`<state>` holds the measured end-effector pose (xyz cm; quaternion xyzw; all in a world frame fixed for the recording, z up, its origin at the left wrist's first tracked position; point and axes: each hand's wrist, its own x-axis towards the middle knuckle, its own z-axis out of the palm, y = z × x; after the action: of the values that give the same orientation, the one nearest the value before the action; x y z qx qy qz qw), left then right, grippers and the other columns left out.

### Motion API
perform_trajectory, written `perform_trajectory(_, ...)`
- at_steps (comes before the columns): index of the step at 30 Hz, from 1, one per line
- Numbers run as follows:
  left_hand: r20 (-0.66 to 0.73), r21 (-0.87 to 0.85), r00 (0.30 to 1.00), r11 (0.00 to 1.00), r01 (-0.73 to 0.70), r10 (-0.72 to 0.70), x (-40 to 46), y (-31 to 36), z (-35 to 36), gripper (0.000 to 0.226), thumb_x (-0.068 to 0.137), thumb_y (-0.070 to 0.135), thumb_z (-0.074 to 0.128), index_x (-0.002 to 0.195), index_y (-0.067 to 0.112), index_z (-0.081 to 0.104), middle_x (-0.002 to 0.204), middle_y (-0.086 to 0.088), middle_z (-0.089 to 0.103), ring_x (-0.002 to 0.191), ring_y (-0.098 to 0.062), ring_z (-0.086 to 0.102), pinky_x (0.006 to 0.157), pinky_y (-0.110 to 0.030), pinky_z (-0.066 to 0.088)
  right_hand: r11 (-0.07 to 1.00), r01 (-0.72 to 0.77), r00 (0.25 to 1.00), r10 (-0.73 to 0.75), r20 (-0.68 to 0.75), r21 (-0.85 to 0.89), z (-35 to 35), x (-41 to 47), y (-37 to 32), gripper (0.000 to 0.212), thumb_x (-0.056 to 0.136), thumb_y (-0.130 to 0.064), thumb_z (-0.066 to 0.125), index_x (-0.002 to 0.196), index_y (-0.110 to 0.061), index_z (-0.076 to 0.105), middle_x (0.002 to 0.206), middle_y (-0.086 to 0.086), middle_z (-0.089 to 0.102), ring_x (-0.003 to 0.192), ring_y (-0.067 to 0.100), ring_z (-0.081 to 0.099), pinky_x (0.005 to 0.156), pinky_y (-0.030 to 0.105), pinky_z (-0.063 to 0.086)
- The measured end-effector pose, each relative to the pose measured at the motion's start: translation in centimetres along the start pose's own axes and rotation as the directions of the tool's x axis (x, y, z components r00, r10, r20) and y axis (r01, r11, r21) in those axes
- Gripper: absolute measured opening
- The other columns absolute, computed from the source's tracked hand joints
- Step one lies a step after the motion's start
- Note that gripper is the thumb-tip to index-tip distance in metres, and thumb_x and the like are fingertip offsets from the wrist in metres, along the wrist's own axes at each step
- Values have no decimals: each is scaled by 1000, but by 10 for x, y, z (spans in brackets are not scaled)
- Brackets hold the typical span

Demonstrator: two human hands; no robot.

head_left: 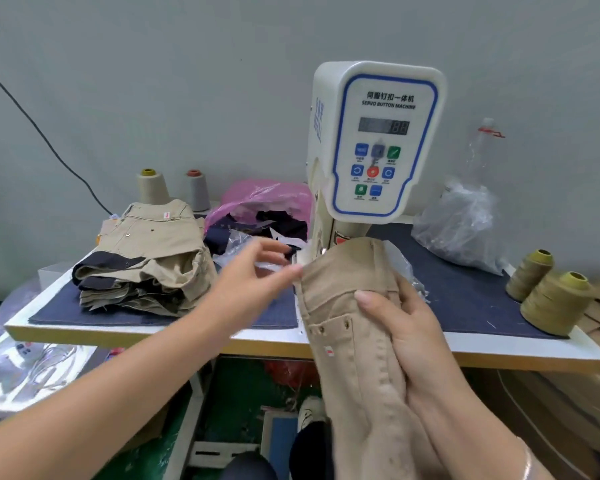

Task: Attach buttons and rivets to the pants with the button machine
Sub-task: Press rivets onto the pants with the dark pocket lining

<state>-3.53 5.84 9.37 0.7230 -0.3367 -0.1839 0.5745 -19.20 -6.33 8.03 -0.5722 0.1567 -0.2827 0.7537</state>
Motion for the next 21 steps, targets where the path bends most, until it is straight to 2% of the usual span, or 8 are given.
perform_trajectory(3,406,-318,914,936,152,-10,-34,13,12,59,73,56,75,123,31,59,115,6,70,106,-12,67,85,-31,57,996,53,956,-30,292,-73,17,-6,4,47,81,-15,62,126,-29,59,117,3,68,113,19,62,94,30,50)
perform_trajectory(6,288,-450,958,880,151,-17,-33,12,3,32,81,20,71,113,18,68,111,-11,71,102,-23,69,75,-27,57,980,154,871,-74,485,-128,16,-1,1,48,84,-8,40,130,-19,52,117,3,68,118,18,58,103,29,42)
perform_trajectory(10,274,-558,945,771,307,-178,-17,14,-31,35,70,12,71,105,11,74,102,-10,74,85,-23,73,63,-31,59,809,418,909,-377,180,-413,2,12,11,46,83,-15,51,125,-36,54,124,-16,58,121,3,50,99,16,39)
perform_trajectory(11,265,-563,941,758,329,-211,-15,14,-41,39,66,11,72,105,10,74,99,-10,75,82,-23,73,61,-32,59,822,366,928,-360,100,-436,-3,13,18,52,81,-23,56,127,-45,45,129,-27,51,125,-4,44,100,13,36)
perform_trajectory(13,276,-577,934,737,352,-229,-11,12,-57,38,65,22,74,102,13,76,103,-9,74,86,-24,73,63,-35,60,923,123,991,-96,90,-365,-7,15,31,74,72,-39,67,131,-59,27,137,-36,37,129,-10,36,104,17,31)
perform_trajectory(15,289,-591,939,737,329,-187,-9,12,-69,40,62,30,80,100,16,77,107,-8,73,92,-24,72,67,-34,59,959,-105,955,171,244,-262,-6,17,43,89,67,-44,73,142,-49,25,147,-15,38,132,6,41,111,33,32)
perform_trajectory(18,303,-581,929,732,357,-212,-2,8,-81,56,50,40,90,100,16,77,109,-8,72,95,-23,71,70,-34,59,986,-139,895,163,415,-88,6,22,46,58,80,-25,67,135,-14,50,133,15,56,122,30,54,101,42,45)
perform_trajectory(21,237,-557,890,696,453,-390,2,-10,-96,39,64,45,78,90,16,80,100,-9,75,85,-22,73,63,-32,58,985,-162,916,126,381,64,19,32,37,38,81,-19,65,119,-15,65,121,15,65,111,29,62,83,33,54)
